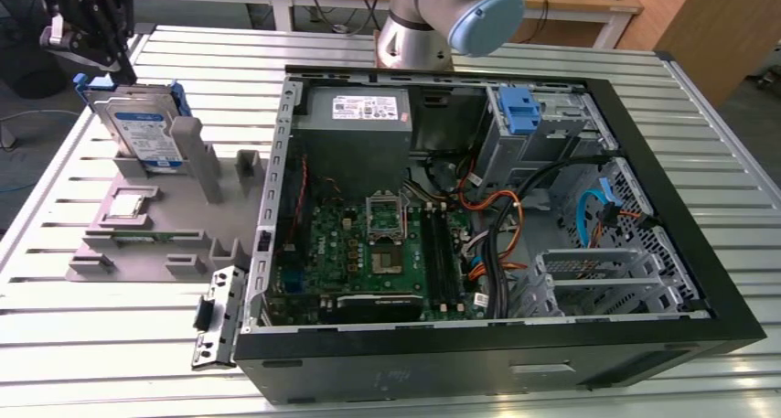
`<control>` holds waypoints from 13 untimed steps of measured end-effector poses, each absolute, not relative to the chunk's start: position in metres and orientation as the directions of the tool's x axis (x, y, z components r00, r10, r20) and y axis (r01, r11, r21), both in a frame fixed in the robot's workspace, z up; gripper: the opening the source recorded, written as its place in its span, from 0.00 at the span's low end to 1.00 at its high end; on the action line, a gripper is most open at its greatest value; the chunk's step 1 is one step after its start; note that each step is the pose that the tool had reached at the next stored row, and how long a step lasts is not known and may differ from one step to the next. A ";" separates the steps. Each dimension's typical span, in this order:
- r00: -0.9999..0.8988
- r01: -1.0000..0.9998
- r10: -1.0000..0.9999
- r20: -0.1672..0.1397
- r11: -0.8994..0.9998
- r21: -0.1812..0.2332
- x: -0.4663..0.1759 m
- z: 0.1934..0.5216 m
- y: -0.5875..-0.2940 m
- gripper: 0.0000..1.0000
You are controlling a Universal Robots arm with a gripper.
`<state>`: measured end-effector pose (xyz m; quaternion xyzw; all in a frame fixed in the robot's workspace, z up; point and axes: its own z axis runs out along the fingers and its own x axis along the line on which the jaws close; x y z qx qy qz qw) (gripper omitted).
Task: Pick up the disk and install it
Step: 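Pick up the disk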
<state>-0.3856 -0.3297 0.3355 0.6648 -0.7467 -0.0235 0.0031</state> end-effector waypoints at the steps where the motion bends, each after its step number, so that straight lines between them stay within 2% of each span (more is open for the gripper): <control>1: -0.116 -0.993 -0.993 -0.027 0.115 0.039 -0.386 0.336 -0.330 0.10; 13: -0.109 -0.994 -0.993 -0.034 0.108 0.035 -0.386 0.335 -0.330 0.10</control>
